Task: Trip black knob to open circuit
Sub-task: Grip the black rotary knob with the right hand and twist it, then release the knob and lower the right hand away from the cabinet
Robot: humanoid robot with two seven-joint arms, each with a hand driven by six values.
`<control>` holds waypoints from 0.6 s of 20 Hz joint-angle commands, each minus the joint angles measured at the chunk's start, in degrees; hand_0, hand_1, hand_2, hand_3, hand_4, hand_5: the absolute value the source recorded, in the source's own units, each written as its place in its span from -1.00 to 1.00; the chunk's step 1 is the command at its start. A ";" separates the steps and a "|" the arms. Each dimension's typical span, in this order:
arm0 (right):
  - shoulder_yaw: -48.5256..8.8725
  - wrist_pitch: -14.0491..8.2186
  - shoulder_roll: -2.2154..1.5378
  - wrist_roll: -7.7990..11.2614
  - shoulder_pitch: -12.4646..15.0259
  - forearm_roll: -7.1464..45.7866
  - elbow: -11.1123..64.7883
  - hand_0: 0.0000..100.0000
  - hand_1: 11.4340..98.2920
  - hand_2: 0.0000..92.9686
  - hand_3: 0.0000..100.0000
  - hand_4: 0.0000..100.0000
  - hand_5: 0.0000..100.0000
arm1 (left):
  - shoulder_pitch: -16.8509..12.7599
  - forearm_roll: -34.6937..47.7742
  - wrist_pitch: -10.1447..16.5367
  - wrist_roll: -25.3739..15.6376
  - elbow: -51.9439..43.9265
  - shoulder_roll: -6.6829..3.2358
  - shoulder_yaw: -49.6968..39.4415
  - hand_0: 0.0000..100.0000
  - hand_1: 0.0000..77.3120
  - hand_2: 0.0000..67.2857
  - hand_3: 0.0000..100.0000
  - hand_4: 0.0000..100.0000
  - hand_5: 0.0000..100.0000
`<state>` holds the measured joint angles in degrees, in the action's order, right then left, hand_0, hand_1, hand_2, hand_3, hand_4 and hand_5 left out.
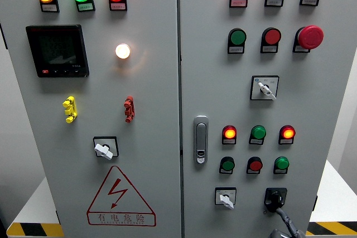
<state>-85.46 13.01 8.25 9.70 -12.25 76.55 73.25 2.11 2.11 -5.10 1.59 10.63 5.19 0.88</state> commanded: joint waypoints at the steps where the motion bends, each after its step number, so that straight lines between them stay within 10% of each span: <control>1: 0.29 0.08 0.01 -0.03 -0.06 0.00 0.05 1.00 0.32 -1.00 0.69 0.96 1.00 | 0.00 0.00 0.00 -0.01 0.00 0.00 0.00 -1.00 -1.00 -0.42 -0.48 -0.80 -0.83; 12: -0.06 0.00 -0.08 -0.03 -0.06 0.00 -0.47 1.00 0.31 -1.00 0.69 0.96 1.00 | 0.00 0.00 0.00 -0.01 0.00 0.00 0.00 -1.00 -1.00 -0.42 -0.48 -0.80 -0.83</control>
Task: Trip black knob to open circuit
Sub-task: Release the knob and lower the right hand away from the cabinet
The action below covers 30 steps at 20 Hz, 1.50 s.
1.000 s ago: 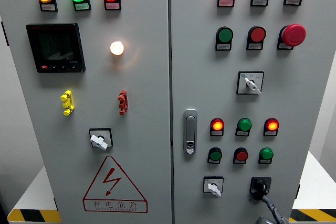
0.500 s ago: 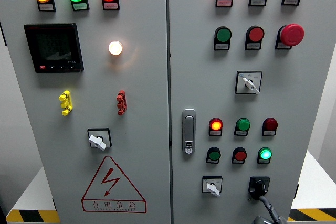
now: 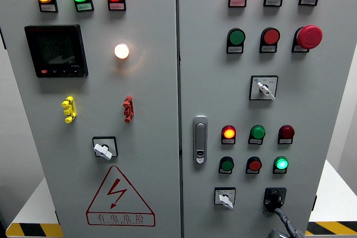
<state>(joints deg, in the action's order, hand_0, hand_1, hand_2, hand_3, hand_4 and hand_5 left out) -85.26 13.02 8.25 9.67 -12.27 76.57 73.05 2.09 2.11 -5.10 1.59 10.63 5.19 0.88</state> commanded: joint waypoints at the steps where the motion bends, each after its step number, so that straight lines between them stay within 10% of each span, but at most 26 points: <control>1: -0.43 -0.01 -0.16 0.00 -0.03 -0.01 -0.27 1.00 0.31 -1.00 0.69 0.96 1.00 | 0.02 0.00 0.00 -0.01 0.00 0.00 0.00 -1.00 -1.00 -0.42 -0.48 -0.80 -0.83; 23: -3.42 -0.01 -2.54 0.18 3.21 -0.01 2.00 1.00 0.13 -1.00 0.77 0.80 1.00 | 0.02 0.00 0.00 -0.01 0.00 0.00 0.00 -1.00 -1.00 -0.42 -0.48 -0.80 -0.83; 26: -3.25 0.07 -2.54 0.09 5.67 0.07 4.46 1.00 -0.12 -1.00 0.42 0.35 1.00 | 0.02 0.00 0.00 -0.01 0.00 0.00 0.00 -1.00 -1.00 -0.42 -0.48 -0.80 -0.83; 30: -2.63 0.07 -2.45 0.09 9.10 0.42 8.07 1.00 -0.22 -1.00 -0.25 -0.48 0.00 | 0.02 0.00 0.00 -0.01 0.00 0.00 0.00 -1.00 -1.00 -0.42 -0.48 -0.80 -0.83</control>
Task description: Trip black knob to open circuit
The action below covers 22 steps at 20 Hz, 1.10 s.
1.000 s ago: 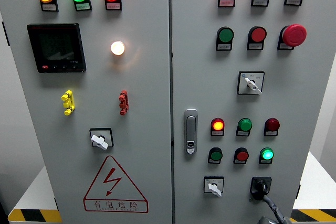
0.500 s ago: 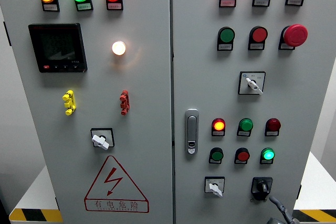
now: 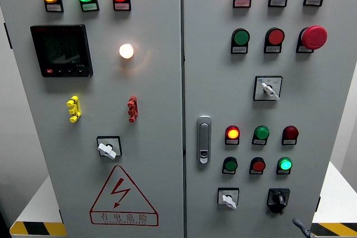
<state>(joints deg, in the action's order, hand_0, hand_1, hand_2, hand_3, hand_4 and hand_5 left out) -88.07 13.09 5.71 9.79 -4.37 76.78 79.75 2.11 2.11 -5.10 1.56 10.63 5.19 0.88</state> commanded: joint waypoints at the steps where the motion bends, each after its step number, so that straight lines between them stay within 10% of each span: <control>1: 0.18 0.01 0.09 -0.03 1.73 0.56 1.98 1.00 -0.23 -1.00 -0.30 -0.52 -0.03 | -0.09 0.00 0.00 0.02 0.00 0.00 0.00 -1.00 -1.00 -0.42 -0.48 -0.80 -0.83; 22: 0.53 0.01 0.44 -0.82 7.63 3.20 6.73 1.00 -0.26 -0.93 -0.66 -0.78 -0.37 | 0.00 0.00 0.00 0.02 0.00 0.00 0.00 -1.00 -1.00 -0.42 -0.48 -0.80 -0.83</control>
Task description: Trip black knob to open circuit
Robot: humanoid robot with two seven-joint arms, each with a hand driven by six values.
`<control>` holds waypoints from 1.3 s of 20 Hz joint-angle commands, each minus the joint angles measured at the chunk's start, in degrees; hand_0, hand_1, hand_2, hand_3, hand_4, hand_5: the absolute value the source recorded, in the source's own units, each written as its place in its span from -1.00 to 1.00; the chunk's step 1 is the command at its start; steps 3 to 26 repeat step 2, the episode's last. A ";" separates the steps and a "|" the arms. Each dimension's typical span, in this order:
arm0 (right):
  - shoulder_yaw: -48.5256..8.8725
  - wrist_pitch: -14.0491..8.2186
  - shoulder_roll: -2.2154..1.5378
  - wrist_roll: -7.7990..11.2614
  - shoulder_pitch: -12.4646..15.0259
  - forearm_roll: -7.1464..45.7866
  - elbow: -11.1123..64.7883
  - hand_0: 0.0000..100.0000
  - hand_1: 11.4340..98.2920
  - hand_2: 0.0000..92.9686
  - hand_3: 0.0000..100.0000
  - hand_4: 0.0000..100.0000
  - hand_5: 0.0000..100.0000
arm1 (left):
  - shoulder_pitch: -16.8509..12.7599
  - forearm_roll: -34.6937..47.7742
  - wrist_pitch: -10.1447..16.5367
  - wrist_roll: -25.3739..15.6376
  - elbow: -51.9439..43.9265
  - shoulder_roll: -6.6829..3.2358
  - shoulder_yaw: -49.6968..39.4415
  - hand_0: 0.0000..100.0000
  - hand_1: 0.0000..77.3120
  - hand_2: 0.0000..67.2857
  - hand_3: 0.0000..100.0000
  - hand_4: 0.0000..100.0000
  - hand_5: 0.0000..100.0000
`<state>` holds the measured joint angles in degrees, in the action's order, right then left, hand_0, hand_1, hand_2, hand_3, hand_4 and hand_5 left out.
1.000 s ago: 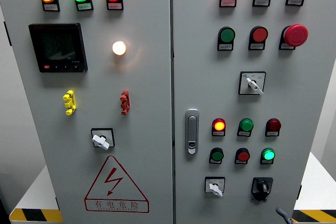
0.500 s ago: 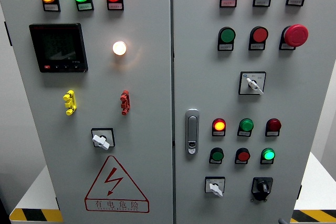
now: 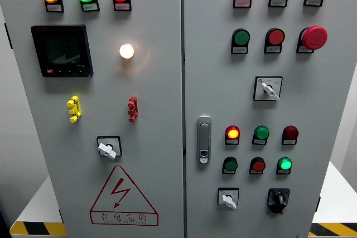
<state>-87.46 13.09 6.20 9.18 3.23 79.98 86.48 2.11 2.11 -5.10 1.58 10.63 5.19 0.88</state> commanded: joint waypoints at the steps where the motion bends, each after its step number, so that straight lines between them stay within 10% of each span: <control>1: -0.08 0.00 -0.05 -0.21 -0.15 0.00 0.01 1.00 -0.26 -0.93 -0.66 -0.78 -0.37 | -0.09 0.00 0.00 0.00 0.00 0.00 0.00 -1.00 -1.00 -0.42 -0.48 -0.80 -0.83; 26: -0.08 0.00 -0.14 -0.30 -0.41 0.00 -0.08 1.00 -0.26 -0.93 -0.66 -0.77 -0.37 | 0.00 0.00 0.00 0.00 0.00 0.00 0.00 -1.00 -1.00 -0.42 -0.48 -0.80 -0.83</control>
